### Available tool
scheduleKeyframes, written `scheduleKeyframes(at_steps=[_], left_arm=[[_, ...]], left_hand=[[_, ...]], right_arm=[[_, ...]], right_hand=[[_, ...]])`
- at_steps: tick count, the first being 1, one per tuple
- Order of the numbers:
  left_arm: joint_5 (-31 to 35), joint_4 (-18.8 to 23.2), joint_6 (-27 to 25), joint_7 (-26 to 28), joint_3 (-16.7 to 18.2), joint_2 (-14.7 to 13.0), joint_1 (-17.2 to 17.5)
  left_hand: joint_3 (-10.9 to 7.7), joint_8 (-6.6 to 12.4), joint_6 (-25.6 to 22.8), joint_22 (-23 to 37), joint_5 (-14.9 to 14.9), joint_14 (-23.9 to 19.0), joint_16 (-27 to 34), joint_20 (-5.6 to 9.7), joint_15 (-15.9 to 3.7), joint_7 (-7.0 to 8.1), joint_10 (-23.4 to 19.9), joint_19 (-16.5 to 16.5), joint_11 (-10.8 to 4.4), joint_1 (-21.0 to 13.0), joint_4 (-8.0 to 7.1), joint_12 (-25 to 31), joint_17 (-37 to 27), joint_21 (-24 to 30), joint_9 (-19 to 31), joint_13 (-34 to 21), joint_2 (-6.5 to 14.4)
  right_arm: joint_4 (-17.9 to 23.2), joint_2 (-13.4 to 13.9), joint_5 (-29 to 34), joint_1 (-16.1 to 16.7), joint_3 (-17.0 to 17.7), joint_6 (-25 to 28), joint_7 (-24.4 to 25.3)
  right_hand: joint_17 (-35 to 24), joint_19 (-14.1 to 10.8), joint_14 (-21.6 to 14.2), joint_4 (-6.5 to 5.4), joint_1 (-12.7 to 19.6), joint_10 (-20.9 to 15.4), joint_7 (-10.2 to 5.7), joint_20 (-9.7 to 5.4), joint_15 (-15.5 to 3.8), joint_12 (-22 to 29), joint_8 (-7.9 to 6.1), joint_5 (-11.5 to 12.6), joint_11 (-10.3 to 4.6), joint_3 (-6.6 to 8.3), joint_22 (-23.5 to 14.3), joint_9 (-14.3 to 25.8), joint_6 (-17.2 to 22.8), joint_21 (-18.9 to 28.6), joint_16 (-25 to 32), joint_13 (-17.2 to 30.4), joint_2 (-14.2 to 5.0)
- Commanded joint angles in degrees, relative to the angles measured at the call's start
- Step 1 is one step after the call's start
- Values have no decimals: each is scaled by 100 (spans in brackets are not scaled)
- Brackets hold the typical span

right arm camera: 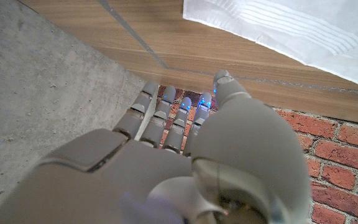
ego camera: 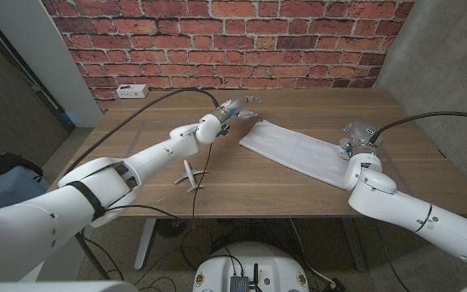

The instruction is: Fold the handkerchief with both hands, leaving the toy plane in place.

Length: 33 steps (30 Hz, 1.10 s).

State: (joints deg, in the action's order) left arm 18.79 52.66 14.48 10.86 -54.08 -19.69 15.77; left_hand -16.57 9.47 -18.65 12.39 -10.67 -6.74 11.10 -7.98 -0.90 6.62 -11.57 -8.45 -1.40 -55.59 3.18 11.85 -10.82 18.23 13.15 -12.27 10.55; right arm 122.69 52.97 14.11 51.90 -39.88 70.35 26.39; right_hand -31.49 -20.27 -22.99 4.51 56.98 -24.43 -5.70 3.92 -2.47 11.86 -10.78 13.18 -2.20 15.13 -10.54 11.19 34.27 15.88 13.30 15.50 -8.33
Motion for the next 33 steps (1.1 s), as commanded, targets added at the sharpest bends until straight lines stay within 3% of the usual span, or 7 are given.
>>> scheduleKeyframes(at_steps=[1, 12, 23, 33], left_arm=[[-844, -861, 966, -843, 154, 239, -149], [-994, -893, 1236, -1155, 159, 192, -136], [-990, -500, 1229, -1407, 187, -17, -12], [-962, -86, 1094, -1653, 235, -213, 123]], left_hand=[[-3, 29, 156, 19, -42, 21, 13, -44, 85, -50, 79, 147, 57, 264, -190, -17, -45, -55, -73, -5, 30], [42, 56, 311, 22, -35, 148, -7, -38, 136, -66, 236, 283, 92, 759, -527, -33, -61, -92, -170, 15, 17], [157, 104, 272, 5, -7, 207, -23, 10, 70, -72, 130, 442, 18, 1173, -720, 31, -26, -156, -238, 50, -117], [195, 162, 87, -16, -3, 246, -46, 85, 11, -133, -71, 506, 11, 1357, -769, 99, 16, -191, -263, 75, -168]], right_arm=[[223, 103, -398, 360, 400, -442, 40], [431, 174, -579, 493, 479, -561, -7], [696, 217, -800, 838, 705, -696, 85], [925, 278, -917, 1143, 824, -750, 203]], right_hand=[[-26, -8, 28, -96, -168, 12, 105, 64, -254, 0, 4, -52, 122, -11, -24, -4, -20, -19, 26, 5, -10], [-35, -1, 19, -208, -379, 54, 183, 93, -216, -4, 18, -118, 201, -33, -28, -5, -94, -37, 41, -5, -51], [-38, 1, 48, -352, -701, 82, 246, 153, -144, 2, 30, -195, 256, -121, -32, -5, -220, -56, 38, -19, -7], [-46, 74, 142, -494, -1054, 151, 297, 207, -67, -7, 33, -238, 323, -254, -37, -6, -330, -103, 16, -31, 82]])
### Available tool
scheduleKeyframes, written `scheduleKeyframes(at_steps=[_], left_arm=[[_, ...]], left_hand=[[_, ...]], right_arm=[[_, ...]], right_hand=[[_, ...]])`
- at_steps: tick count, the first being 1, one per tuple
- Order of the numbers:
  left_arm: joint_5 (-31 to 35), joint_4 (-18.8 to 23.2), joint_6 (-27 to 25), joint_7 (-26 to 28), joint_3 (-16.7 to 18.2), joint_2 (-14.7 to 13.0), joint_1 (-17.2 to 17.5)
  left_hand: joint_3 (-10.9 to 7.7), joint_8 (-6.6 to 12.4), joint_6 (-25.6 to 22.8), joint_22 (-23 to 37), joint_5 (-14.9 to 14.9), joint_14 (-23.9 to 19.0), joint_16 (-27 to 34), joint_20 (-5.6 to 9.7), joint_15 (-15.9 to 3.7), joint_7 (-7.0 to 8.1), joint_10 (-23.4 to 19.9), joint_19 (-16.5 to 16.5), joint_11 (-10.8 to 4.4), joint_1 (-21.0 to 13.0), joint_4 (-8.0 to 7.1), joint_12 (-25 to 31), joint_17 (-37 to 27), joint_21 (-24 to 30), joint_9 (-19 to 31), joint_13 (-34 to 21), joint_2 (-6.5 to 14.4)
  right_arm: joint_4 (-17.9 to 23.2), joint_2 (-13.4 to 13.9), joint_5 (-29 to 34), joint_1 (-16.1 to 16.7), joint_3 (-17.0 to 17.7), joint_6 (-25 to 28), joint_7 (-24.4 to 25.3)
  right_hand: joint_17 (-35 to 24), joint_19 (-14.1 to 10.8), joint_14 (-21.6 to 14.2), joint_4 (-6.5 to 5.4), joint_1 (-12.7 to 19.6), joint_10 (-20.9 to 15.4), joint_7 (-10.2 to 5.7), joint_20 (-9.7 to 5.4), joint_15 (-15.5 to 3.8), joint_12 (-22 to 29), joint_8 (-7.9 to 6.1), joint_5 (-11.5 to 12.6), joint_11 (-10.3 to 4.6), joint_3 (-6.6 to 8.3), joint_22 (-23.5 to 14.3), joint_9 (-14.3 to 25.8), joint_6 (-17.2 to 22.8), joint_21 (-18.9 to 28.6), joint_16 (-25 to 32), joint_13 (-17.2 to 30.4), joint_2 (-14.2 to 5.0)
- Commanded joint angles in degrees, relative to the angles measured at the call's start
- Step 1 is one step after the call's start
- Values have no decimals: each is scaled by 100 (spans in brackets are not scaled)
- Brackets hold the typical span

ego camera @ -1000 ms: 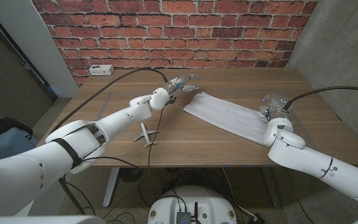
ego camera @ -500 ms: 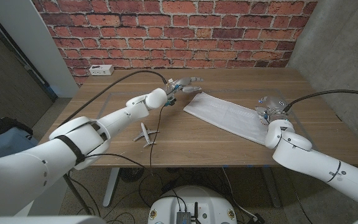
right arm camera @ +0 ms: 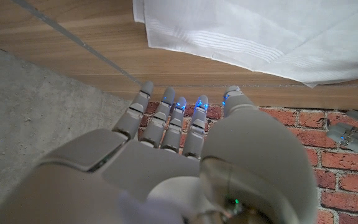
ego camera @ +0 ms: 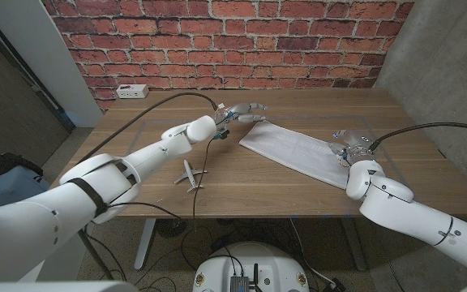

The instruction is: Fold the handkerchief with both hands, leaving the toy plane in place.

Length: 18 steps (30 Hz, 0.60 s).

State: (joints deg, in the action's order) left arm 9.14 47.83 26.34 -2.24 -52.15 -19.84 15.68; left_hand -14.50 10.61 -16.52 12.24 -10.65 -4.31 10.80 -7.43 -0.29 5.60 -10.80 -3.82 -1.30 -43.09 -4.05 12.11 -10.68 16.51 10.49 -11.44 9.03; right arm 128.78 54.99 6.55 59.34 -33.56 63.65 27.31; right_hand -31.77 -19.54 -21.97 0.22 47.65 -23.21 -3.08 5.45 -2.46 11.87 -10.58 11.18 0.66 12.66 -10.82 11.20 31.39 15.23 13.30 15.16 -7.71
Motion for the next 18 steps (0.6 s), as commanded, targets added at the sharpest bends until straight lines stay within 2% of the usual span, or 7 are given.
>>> scheduleKeyframes(at_steps=[1, 5, 12, 18], left_arm=[[12, 442, -105, -360, 45, -217, 147], [31, 563, -113, -417, 62, -268, 195], [27, 711, -137, -501, 104, -324, 281], [23, 916, -204, -576, 141, -403, 379]], left_hand=[[-9, 58, -162, -4, -5, 11, -21, 52, -63, -42, -169, 64, -18, 128, -50, 80, 8, -29, 0, -4, -21], [3, 68, -225, -12, -1, 10, -22, 62, -98, -75, -225, 69, -13, 185, -63, 94, 21, -35, -6, 4, -37], [16, 73, -304, -22, 4, -86, 7, 65, -108, -99, -337, 51, -8, 275, -84, 124, 38, -34, -12, 15, -46], [16, 74, -343, -28, 5, -118, 10, 55, -101, -109, -391, 39, 6, 318, -92, 135, 46, -33, -14, 21, -44]], right_arm=[[337, 71, -183, 433, 216, -70, 123], [428, 114, -270, 569, 295, -99, 136], [594, 220, -384, 735, 361, -81, 128], [743, 346, -528, 804, 386, -1, 19]], right_hand=[[-18, 16, 45, -80, -168, 37, 42, 61, -56, -8, 10, -41, 35, -29, -10, -7, -51, -46, 15, 2, 41], [-13, 43, 80, -125, -324, 82, 39, 90, -28, -15, 5, -40, 119, -101, -12, -8, -93, -66, 4, -4, 116], [-4, 84, 166, -172, -522, 174, 44, 121, 5, -32, 20, -29, 135, -198, -15, -8, -224, -94, -27, -6, 225], [24, 99, 266, -152, -602, 313, 33, 144, 55, -66, 35, -4, 123, -244, -15, -6, -386, -111, -74, -11, 324]])
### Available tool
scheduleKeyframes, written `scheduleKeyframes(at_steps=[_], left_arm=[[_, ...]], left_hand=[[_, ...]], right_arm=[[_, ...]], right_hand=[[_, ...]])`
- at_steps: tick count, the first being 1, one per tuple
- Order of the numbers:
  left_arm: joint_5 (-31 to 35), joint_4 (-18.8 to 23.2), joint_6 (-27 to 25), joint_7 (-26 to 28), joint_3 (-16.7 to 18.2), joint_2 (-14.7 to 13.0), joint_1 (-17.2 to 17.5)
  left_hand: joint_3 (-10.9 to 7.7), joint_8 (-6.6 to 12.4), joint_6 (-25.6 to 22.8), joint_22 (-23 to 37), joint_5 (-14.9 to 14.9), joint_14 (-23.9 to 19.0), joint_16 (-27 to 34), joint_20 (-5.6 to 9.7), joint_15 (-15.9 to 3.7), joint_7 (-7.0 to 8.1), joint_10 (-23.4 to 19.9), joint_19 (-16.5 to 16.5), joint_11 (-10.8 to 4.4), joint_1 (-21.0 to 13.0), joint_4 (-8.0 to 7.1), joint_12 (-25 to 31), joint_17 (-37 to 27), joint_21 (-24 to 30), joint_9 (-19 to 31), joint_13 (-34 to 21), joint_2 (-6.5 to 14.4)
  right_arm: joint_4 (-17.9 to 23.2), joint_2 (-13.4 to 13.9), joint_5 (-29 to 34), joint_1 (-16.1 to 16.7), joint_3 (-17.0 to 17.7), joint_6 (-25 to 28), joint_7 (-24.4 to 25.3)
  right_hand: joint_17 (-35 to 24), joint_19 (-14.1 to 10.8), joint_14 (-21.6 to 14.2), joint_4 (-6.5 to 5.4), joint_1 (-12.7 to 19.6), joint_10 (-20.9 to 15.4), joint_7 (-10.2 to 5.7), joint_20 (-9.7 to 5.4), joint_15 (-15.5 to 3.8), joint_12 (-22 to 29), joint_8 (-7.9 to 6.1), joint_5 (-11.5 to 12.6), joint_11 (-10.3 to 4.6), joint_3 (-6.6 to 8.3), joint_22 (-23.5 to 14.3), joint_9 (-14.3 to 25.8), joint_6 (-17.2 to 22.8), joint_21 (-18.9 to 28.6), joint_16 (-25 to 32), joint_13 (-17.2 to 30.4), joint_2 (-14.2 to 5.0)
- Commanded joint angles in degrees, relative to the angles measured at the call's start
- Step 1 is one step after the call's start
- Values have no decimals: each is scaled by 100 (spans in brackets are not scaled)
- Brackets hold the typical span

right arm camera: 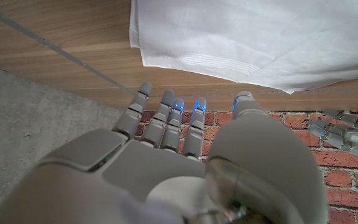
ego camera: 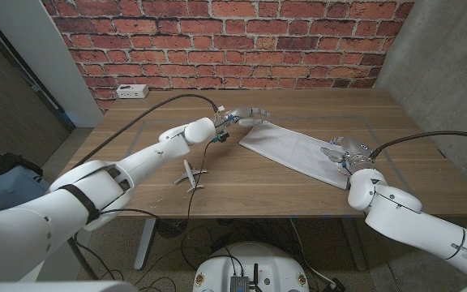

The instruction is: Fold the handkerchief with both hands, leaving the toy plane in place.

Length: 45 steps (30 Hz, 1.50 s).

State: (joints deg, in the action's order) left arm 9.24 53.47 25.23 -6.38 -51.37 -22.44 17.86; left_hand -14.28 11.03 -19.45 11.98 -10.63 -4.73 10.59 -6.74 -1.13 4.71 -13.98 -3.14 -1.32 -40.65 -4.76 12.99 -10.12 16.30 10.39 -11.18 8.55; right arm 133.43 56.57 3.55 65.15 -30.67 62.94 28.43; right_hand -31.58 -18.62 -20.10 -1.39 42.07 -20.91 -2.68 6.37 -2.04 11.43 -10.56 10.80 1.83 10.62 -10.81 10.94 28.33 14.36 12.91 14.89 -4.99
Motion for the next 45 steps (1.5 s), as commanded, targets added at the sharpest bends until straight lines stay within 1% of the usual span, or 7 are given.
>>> scheduleKeyframes(at_steps=[1, 7, 20, 31, 37, 38, 45], left_arm=[[10, 407, -127, -168, 76, -162, 186], [29, 639, -258, -235, 112, -257, 282], [96, 976, -482, -404, 134, -395, 397], [119, 987, -508, -511, 121, -390, 384], [103, 895, -457, -537, 115, -350, 353], [103, 880, -449, -541, 112, -343, 347], [87, 781, -373, -554, 104, -305, 311]], left_hand=[[-7, 31, -56, -2, 4, -84, 32, -11, -23, -18, -94, -34, 6, 81, -22, 53, -9, -11, -5, -5, 4], [-9, 14, -71, -11, 5, -157, 42, -175, 45, -18, -103, -21, 11, 151, -34, 39, -1, -23, -7, 2, 9], [7, 14, -135, -18, 15, -117, 12, -184, 16, -34, -88, 6, 28, 249, -57, 14, 2, -41, -9, 8, -7], [30, -13, -111, -23, 31, -96, 1, -171, 2, -26, -83, 12, 21, 355, -92, -1, 0, -51, -10, 12, -21], [45, -30, -82, -25, 39, -80, -6, -172, -2, -16, -53, 19, 19, 405, -106, -19, 1, -56, -11, 13, -35], [47, -31, -79, -25, 40, -77, -7, -174, -7, -17, -45, 18, 20, 411, -107, -23, 1, -56, -11, 13, -36], [59, -41, -62, -27, 44, -58, -14, -180, -5, -30, -33, 20, 47, 470, -126, -33, 0, -61, -10, 14, -40]], right_arm=[[297, 218, -243, 223, 87, 77, -112], [395, 279, -300, 235, 45, 164, -109], [586, 390, -357, 166, -182, 400, -123], [736, 480, -432, -248, -643, 946, -360], [766, 438, -444, -575, -992, 1331, -420], [774, 458, -451, -634, -1056, 1370, -442], [805, 469, -566, -983, -1385, 1704, -526]], right_hand=[[12, 9, 101, 15, -49, 101, -9, 60, 35, -25, 33, 40, 28, -40, -17, 20, -104, -27, -43, 14, 60], [31, 3, 159, 41, -56, 155, -17, 57, 47, -32, 32, 56, 12, -41, -17, 21, -175, -30, -70, 9, 89], [76, 4, 261, 103, -67, 319, -40, 54, 80, -59, 31, 83, 12, -53, -16, 22, -320, -42, -112, -3, 169], [237, 110, 759, 382, 135, 790, -109, 29, 162, -98, 40, 176, -38, -4, -14, 25, -787, -111, -256, -37, 343], [337, 381, 987, 462, 156, 1014, -135, 97, 154, -94, 42, 214, -94, 8, -7, 27, -1037, -226, -265, -61, 384], [384, 532, 1022, 511, 184, 1099, -145, 169, 166, -87, 31, 233, -126, 15, -3, 26, -1116, -280, -243, -72, 414], [513, 724, 1328, 687, 362, 1310, -179, 235, 147, -87, 35, 287, -153, 74, 7, 24, -1363, -322, -277, -100, 468]])
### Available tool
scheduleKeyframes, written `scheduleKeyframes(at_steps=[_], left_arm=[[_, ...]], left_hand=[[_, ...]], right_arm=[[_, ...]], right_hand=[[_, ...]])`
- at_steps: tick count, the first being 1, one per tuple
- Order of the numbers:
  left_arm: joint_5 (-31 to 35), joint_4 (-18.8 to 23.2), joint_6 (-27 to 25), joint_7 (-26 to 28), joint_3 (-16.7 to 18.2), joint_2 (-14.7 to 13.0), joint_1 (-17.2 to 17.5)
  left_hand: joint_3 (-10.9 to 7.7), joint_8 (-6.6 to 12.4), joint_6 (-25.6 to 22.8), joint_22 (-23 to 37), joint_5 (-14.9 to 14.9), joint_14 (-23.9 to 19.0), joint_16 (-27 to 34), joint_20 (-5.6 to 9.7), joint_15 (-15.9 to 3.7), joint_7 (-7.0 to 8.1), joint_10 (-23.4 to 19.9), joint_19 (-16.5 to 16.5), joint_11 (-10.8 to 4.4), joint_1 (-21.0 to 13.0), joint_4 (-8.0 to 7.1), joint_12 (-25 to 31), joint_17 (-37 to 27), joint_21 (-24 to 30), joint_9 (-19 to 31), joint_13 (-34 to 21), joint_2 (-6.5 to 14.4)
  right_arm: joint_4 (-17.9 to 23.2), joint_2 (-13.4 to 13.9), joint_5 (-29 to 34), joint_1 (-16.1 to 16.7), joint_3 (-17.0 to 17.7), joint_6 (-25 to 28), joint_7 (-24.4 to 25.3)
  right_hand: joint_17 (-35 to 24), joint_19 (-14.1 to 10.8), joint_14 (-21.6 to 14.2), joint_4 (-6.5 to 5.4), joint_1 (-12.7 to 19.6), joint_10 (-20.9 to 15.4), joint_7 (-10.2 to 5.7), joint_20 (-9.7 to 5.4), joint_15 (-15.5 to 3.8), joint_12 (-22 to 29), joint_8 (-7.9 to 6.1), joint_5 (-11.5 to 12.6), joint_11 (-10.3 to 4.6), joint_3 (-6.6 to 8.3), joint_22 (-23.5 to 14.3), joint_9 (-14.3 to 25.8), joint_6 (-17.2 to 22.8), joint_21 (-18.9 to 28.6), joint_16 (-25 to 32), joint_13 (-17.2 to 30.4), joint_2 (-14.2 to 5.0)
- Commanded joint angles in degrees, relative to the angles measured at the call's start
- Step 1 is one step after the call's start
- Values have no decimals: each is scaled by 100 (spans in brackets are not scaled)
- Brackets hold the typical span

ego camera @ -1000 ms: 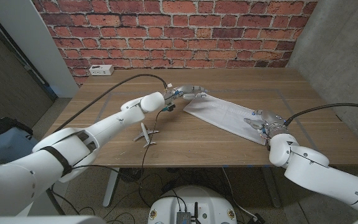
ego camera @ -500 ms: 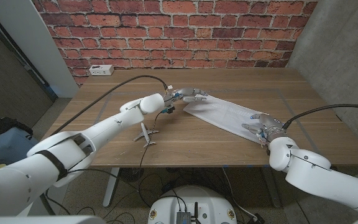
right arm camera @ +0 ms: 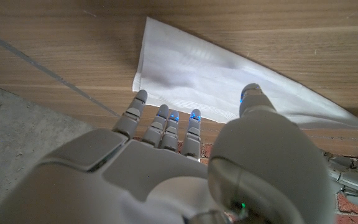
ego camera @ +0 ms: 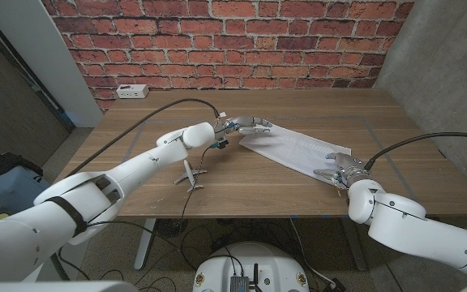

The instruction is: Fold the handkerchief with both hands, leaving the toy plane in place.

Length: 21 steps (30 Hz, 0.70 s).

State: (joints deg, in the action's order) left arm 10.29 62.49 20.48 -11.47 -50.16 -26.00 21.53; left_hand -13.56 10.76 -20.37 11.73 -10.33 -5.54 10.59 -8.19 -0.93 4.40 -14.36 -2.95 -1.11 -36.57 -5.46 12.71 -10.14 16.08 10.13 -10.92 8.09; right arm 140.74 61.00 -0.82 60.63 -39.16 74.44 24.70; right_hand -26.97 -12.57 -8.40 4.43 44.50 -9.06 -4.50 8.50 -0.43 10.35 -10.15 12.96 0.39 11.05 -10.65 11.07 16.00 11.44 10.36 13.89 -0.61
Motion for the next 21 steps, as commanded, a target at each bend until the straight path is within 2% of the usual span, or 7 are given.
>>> scheduleKeyframes(at_steps=[1, 4, 8, 14, 18, 21], left_arm=[[-21, -130, 110, -45, -17, 55, -58], [-27, -146, 119, -49, -17, 61, -62], [-46, -185, 144, -46, -12, 75, -67], [-66, -219, 170, -38, -4, 83, -69], [-82, -248, 191, -37, 0, 89, -72], [-92, -285, 196, -71, -11, 99, -91]], left_hand=[[-11, -14, 30, -2, 14, 26, -14, -33, -27, 1, 11, 2, 18, 70, -58, -8, 2, -39, 16, -12, 5], [-7, -16, 33, -3, 14, 27, -14, -25, -24, -4, 11, 1, -2, 95, -65, -10, 2, -40, 16, -11, 6], [-4, -20, 43, -4, 13, 35, -16, -29, -19, -7, 12, 1, 21, 127, -74, -14, 2, -43, 16, -11, 9], [-1, -17, 35, -4, 12, 33, -14, -30, -20, -27, 1, 6, 15, 167, -86, -13, 2, -48, 17, -11, 15], [2, -9, 13, -5, 11, 31, -11, -32, -18, -40, -4, 9, 25, 197, -97, -13, 2, -50, 17, -11, 20], [5, -9, 12, -5, 11, 32, -11, -35, -21, -44, -8, 8, 24, 215, -104, -12, 1, -51, 18, -12, 23]], right_arm=[[74, 44, -148, -578, -584, 555, -162], [80, 108, -235, -742, -733, 555, -216], [73, 186, -382, -965, -934, 555, -216], [5, 279, -823, -1401, -1303, 555, -44], [-92, 365, -1386, -1902, -1724, 555, 263], [-169, 438, -2063, -2393, -2129, 555, 740]], right_hand=[[76, 128, 225, 131, 144, 172, 4, 24, -13, 18, -4, 78, -21, 36, -7, 10, -178, -26, -31, -6, 42], [194, 258, 458, 239, 255, 357, -57, 51, -10, 17, 3, 112, -35, 73, 2, 9, -428, -40, -29, -31, 74], [300, 350, 626, 321, 352, 566, -92, 60, 16, 6, 9, 148, -108, 106, 8, 7, -646, -45, -20, -55, 101], [430, 393, 813, 424, 569, 831, -169, 65, 62, -4, 21, 184, -86, 210, 14, 5, -974, -26, -8, -83, 45], [491, 382, 866, 486, 776, 902, -205, 35, 70, 16, -9, 191, -116, 335, 17, 3, -1046, -8, 14, -98, -78], [537, 346, 898, 536, 949, 939, -221, -8, 63, 32, -21, 186, -127, 434, 21, 1, -1103, 10, 26, -109, -148]])
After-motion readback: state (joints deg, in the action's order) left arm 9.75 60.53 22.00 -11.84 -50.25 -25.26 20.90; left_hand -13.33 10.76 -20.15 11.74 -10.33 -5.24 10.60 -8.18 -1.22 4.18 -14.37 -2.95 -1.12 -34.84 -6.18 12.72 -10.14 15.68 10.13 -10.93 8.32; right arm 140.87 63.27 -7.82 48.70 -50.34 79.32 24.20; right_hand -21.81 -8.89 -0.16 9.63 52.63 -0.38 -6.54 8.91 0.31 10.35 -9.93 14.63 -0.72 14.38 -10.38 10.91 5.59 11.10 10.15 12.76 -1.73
